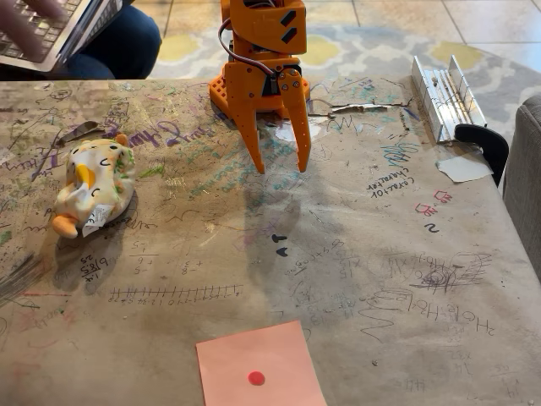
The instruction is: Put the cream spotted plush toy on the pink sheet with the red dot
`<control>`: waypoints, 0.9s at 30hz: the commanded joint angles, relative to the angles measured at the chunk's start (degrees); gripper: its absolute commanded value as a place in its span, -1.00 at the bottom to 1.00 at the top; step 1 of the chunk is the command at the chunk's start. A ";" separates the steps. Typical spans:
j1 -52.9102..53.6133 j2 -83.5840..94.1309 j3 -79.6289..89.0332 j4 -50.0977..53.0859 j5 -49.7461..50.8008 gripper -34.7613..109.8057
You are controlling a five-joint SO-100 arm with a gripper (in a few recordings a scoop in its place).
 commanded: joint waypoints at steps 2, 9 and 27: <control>-0.35 0.44 0.88 0.53 -0.44 -0.29; -0.35 0.44 0.88 0.53 -0.44 -0.29; -2.64 0.44 0.88 0.35 0.53 -0.29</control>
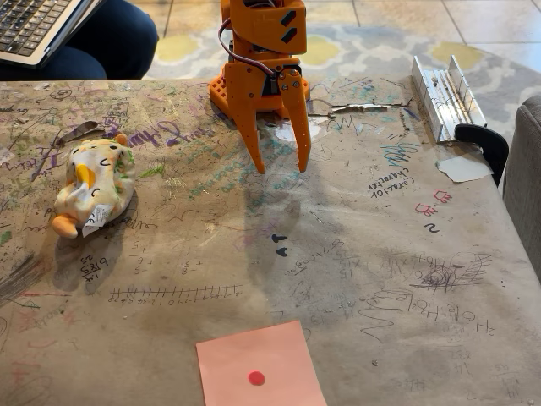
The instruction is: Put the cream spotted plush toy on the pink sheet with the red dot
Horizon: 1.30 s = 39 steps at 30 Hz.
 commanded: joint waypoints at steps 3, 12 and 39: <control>-0.26 0.44 0.88 0.44 -0.44 -0.20; 5.10 0.62 -3.60 -7.12 25.14 -0.07; 23.55 -65.04 -64.95 12.66 70.22 0.33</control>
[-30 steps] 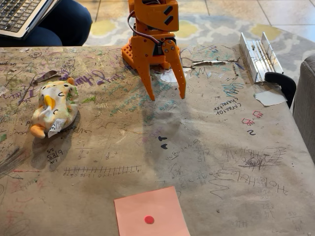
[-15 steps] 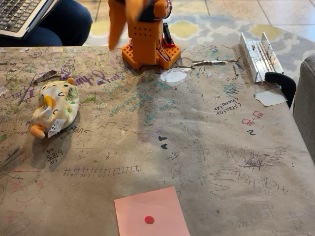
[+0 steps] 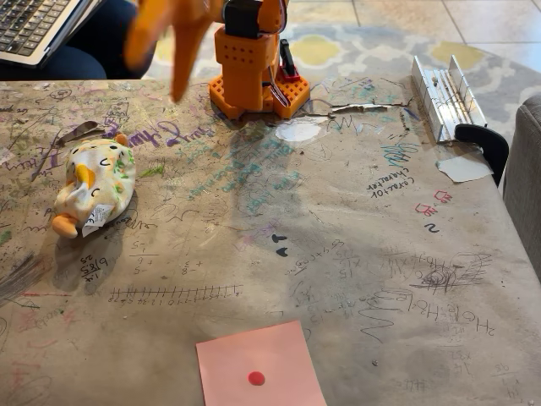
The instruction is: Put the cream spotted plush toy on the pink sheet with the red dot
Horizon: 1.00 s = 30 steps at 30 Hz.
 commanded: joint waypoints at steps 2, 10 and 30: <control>1.67 -5.36 -7.38 1.93 -5.54 0.32; 11.34 -29.36 -37.00 14.68 -54.14 0.33; 39.81 -29.18 -9.49 -22.15 -123.22 0.32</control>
